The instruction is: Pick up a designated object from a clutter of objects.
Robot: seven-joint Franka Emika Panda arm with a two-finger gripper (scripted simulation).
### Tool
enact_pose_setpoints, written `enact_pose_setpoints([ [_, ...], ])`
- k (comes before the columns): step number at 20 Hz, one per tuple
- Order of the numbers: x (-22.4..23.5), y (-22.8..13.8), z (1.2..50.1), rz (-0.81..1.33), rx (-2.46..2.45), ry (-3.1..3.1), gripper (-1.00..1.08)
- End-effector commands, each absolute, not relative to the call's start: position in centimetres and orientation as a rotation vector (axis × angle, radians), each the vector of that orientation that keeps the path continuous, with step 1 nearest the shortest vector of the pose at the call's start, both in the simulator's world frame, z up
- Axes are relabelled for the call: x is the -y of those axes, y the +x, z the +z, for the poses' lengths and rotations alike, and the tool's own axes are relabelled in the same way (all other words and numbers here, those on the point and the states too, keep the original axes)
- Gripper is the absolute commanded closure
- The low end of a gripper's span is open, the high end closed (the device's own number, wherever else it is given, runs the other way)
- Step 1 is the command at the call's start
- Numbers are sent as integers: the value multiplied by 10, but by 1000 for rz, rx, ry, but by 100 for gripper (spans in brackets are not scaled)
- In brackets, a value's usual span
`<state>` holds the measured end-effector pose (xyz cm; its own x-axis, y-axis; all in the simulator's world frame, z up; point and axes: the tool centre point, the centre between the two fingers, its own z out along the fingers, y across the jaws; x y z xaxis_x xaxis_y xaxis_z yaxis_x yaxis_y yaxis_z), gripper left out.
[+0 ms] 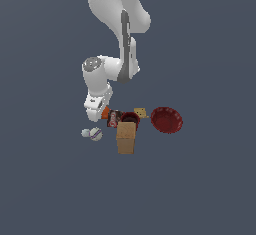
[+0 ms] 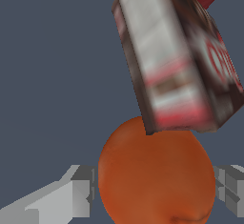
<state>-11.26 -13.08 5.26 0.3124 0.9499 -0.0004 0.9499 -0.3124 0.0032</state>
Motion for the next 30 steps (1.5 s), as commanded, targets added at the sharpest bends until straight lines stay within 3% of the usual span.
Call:
enact_pose_setpoints([
  [1, 130, -114, 51, -1, -1842, 2544, 108],
  [16, 119, -112, 82, 2, -1840, 2543, 108],
  [30, 79, -109, 189, -4, -1838, 2542, 108],
])
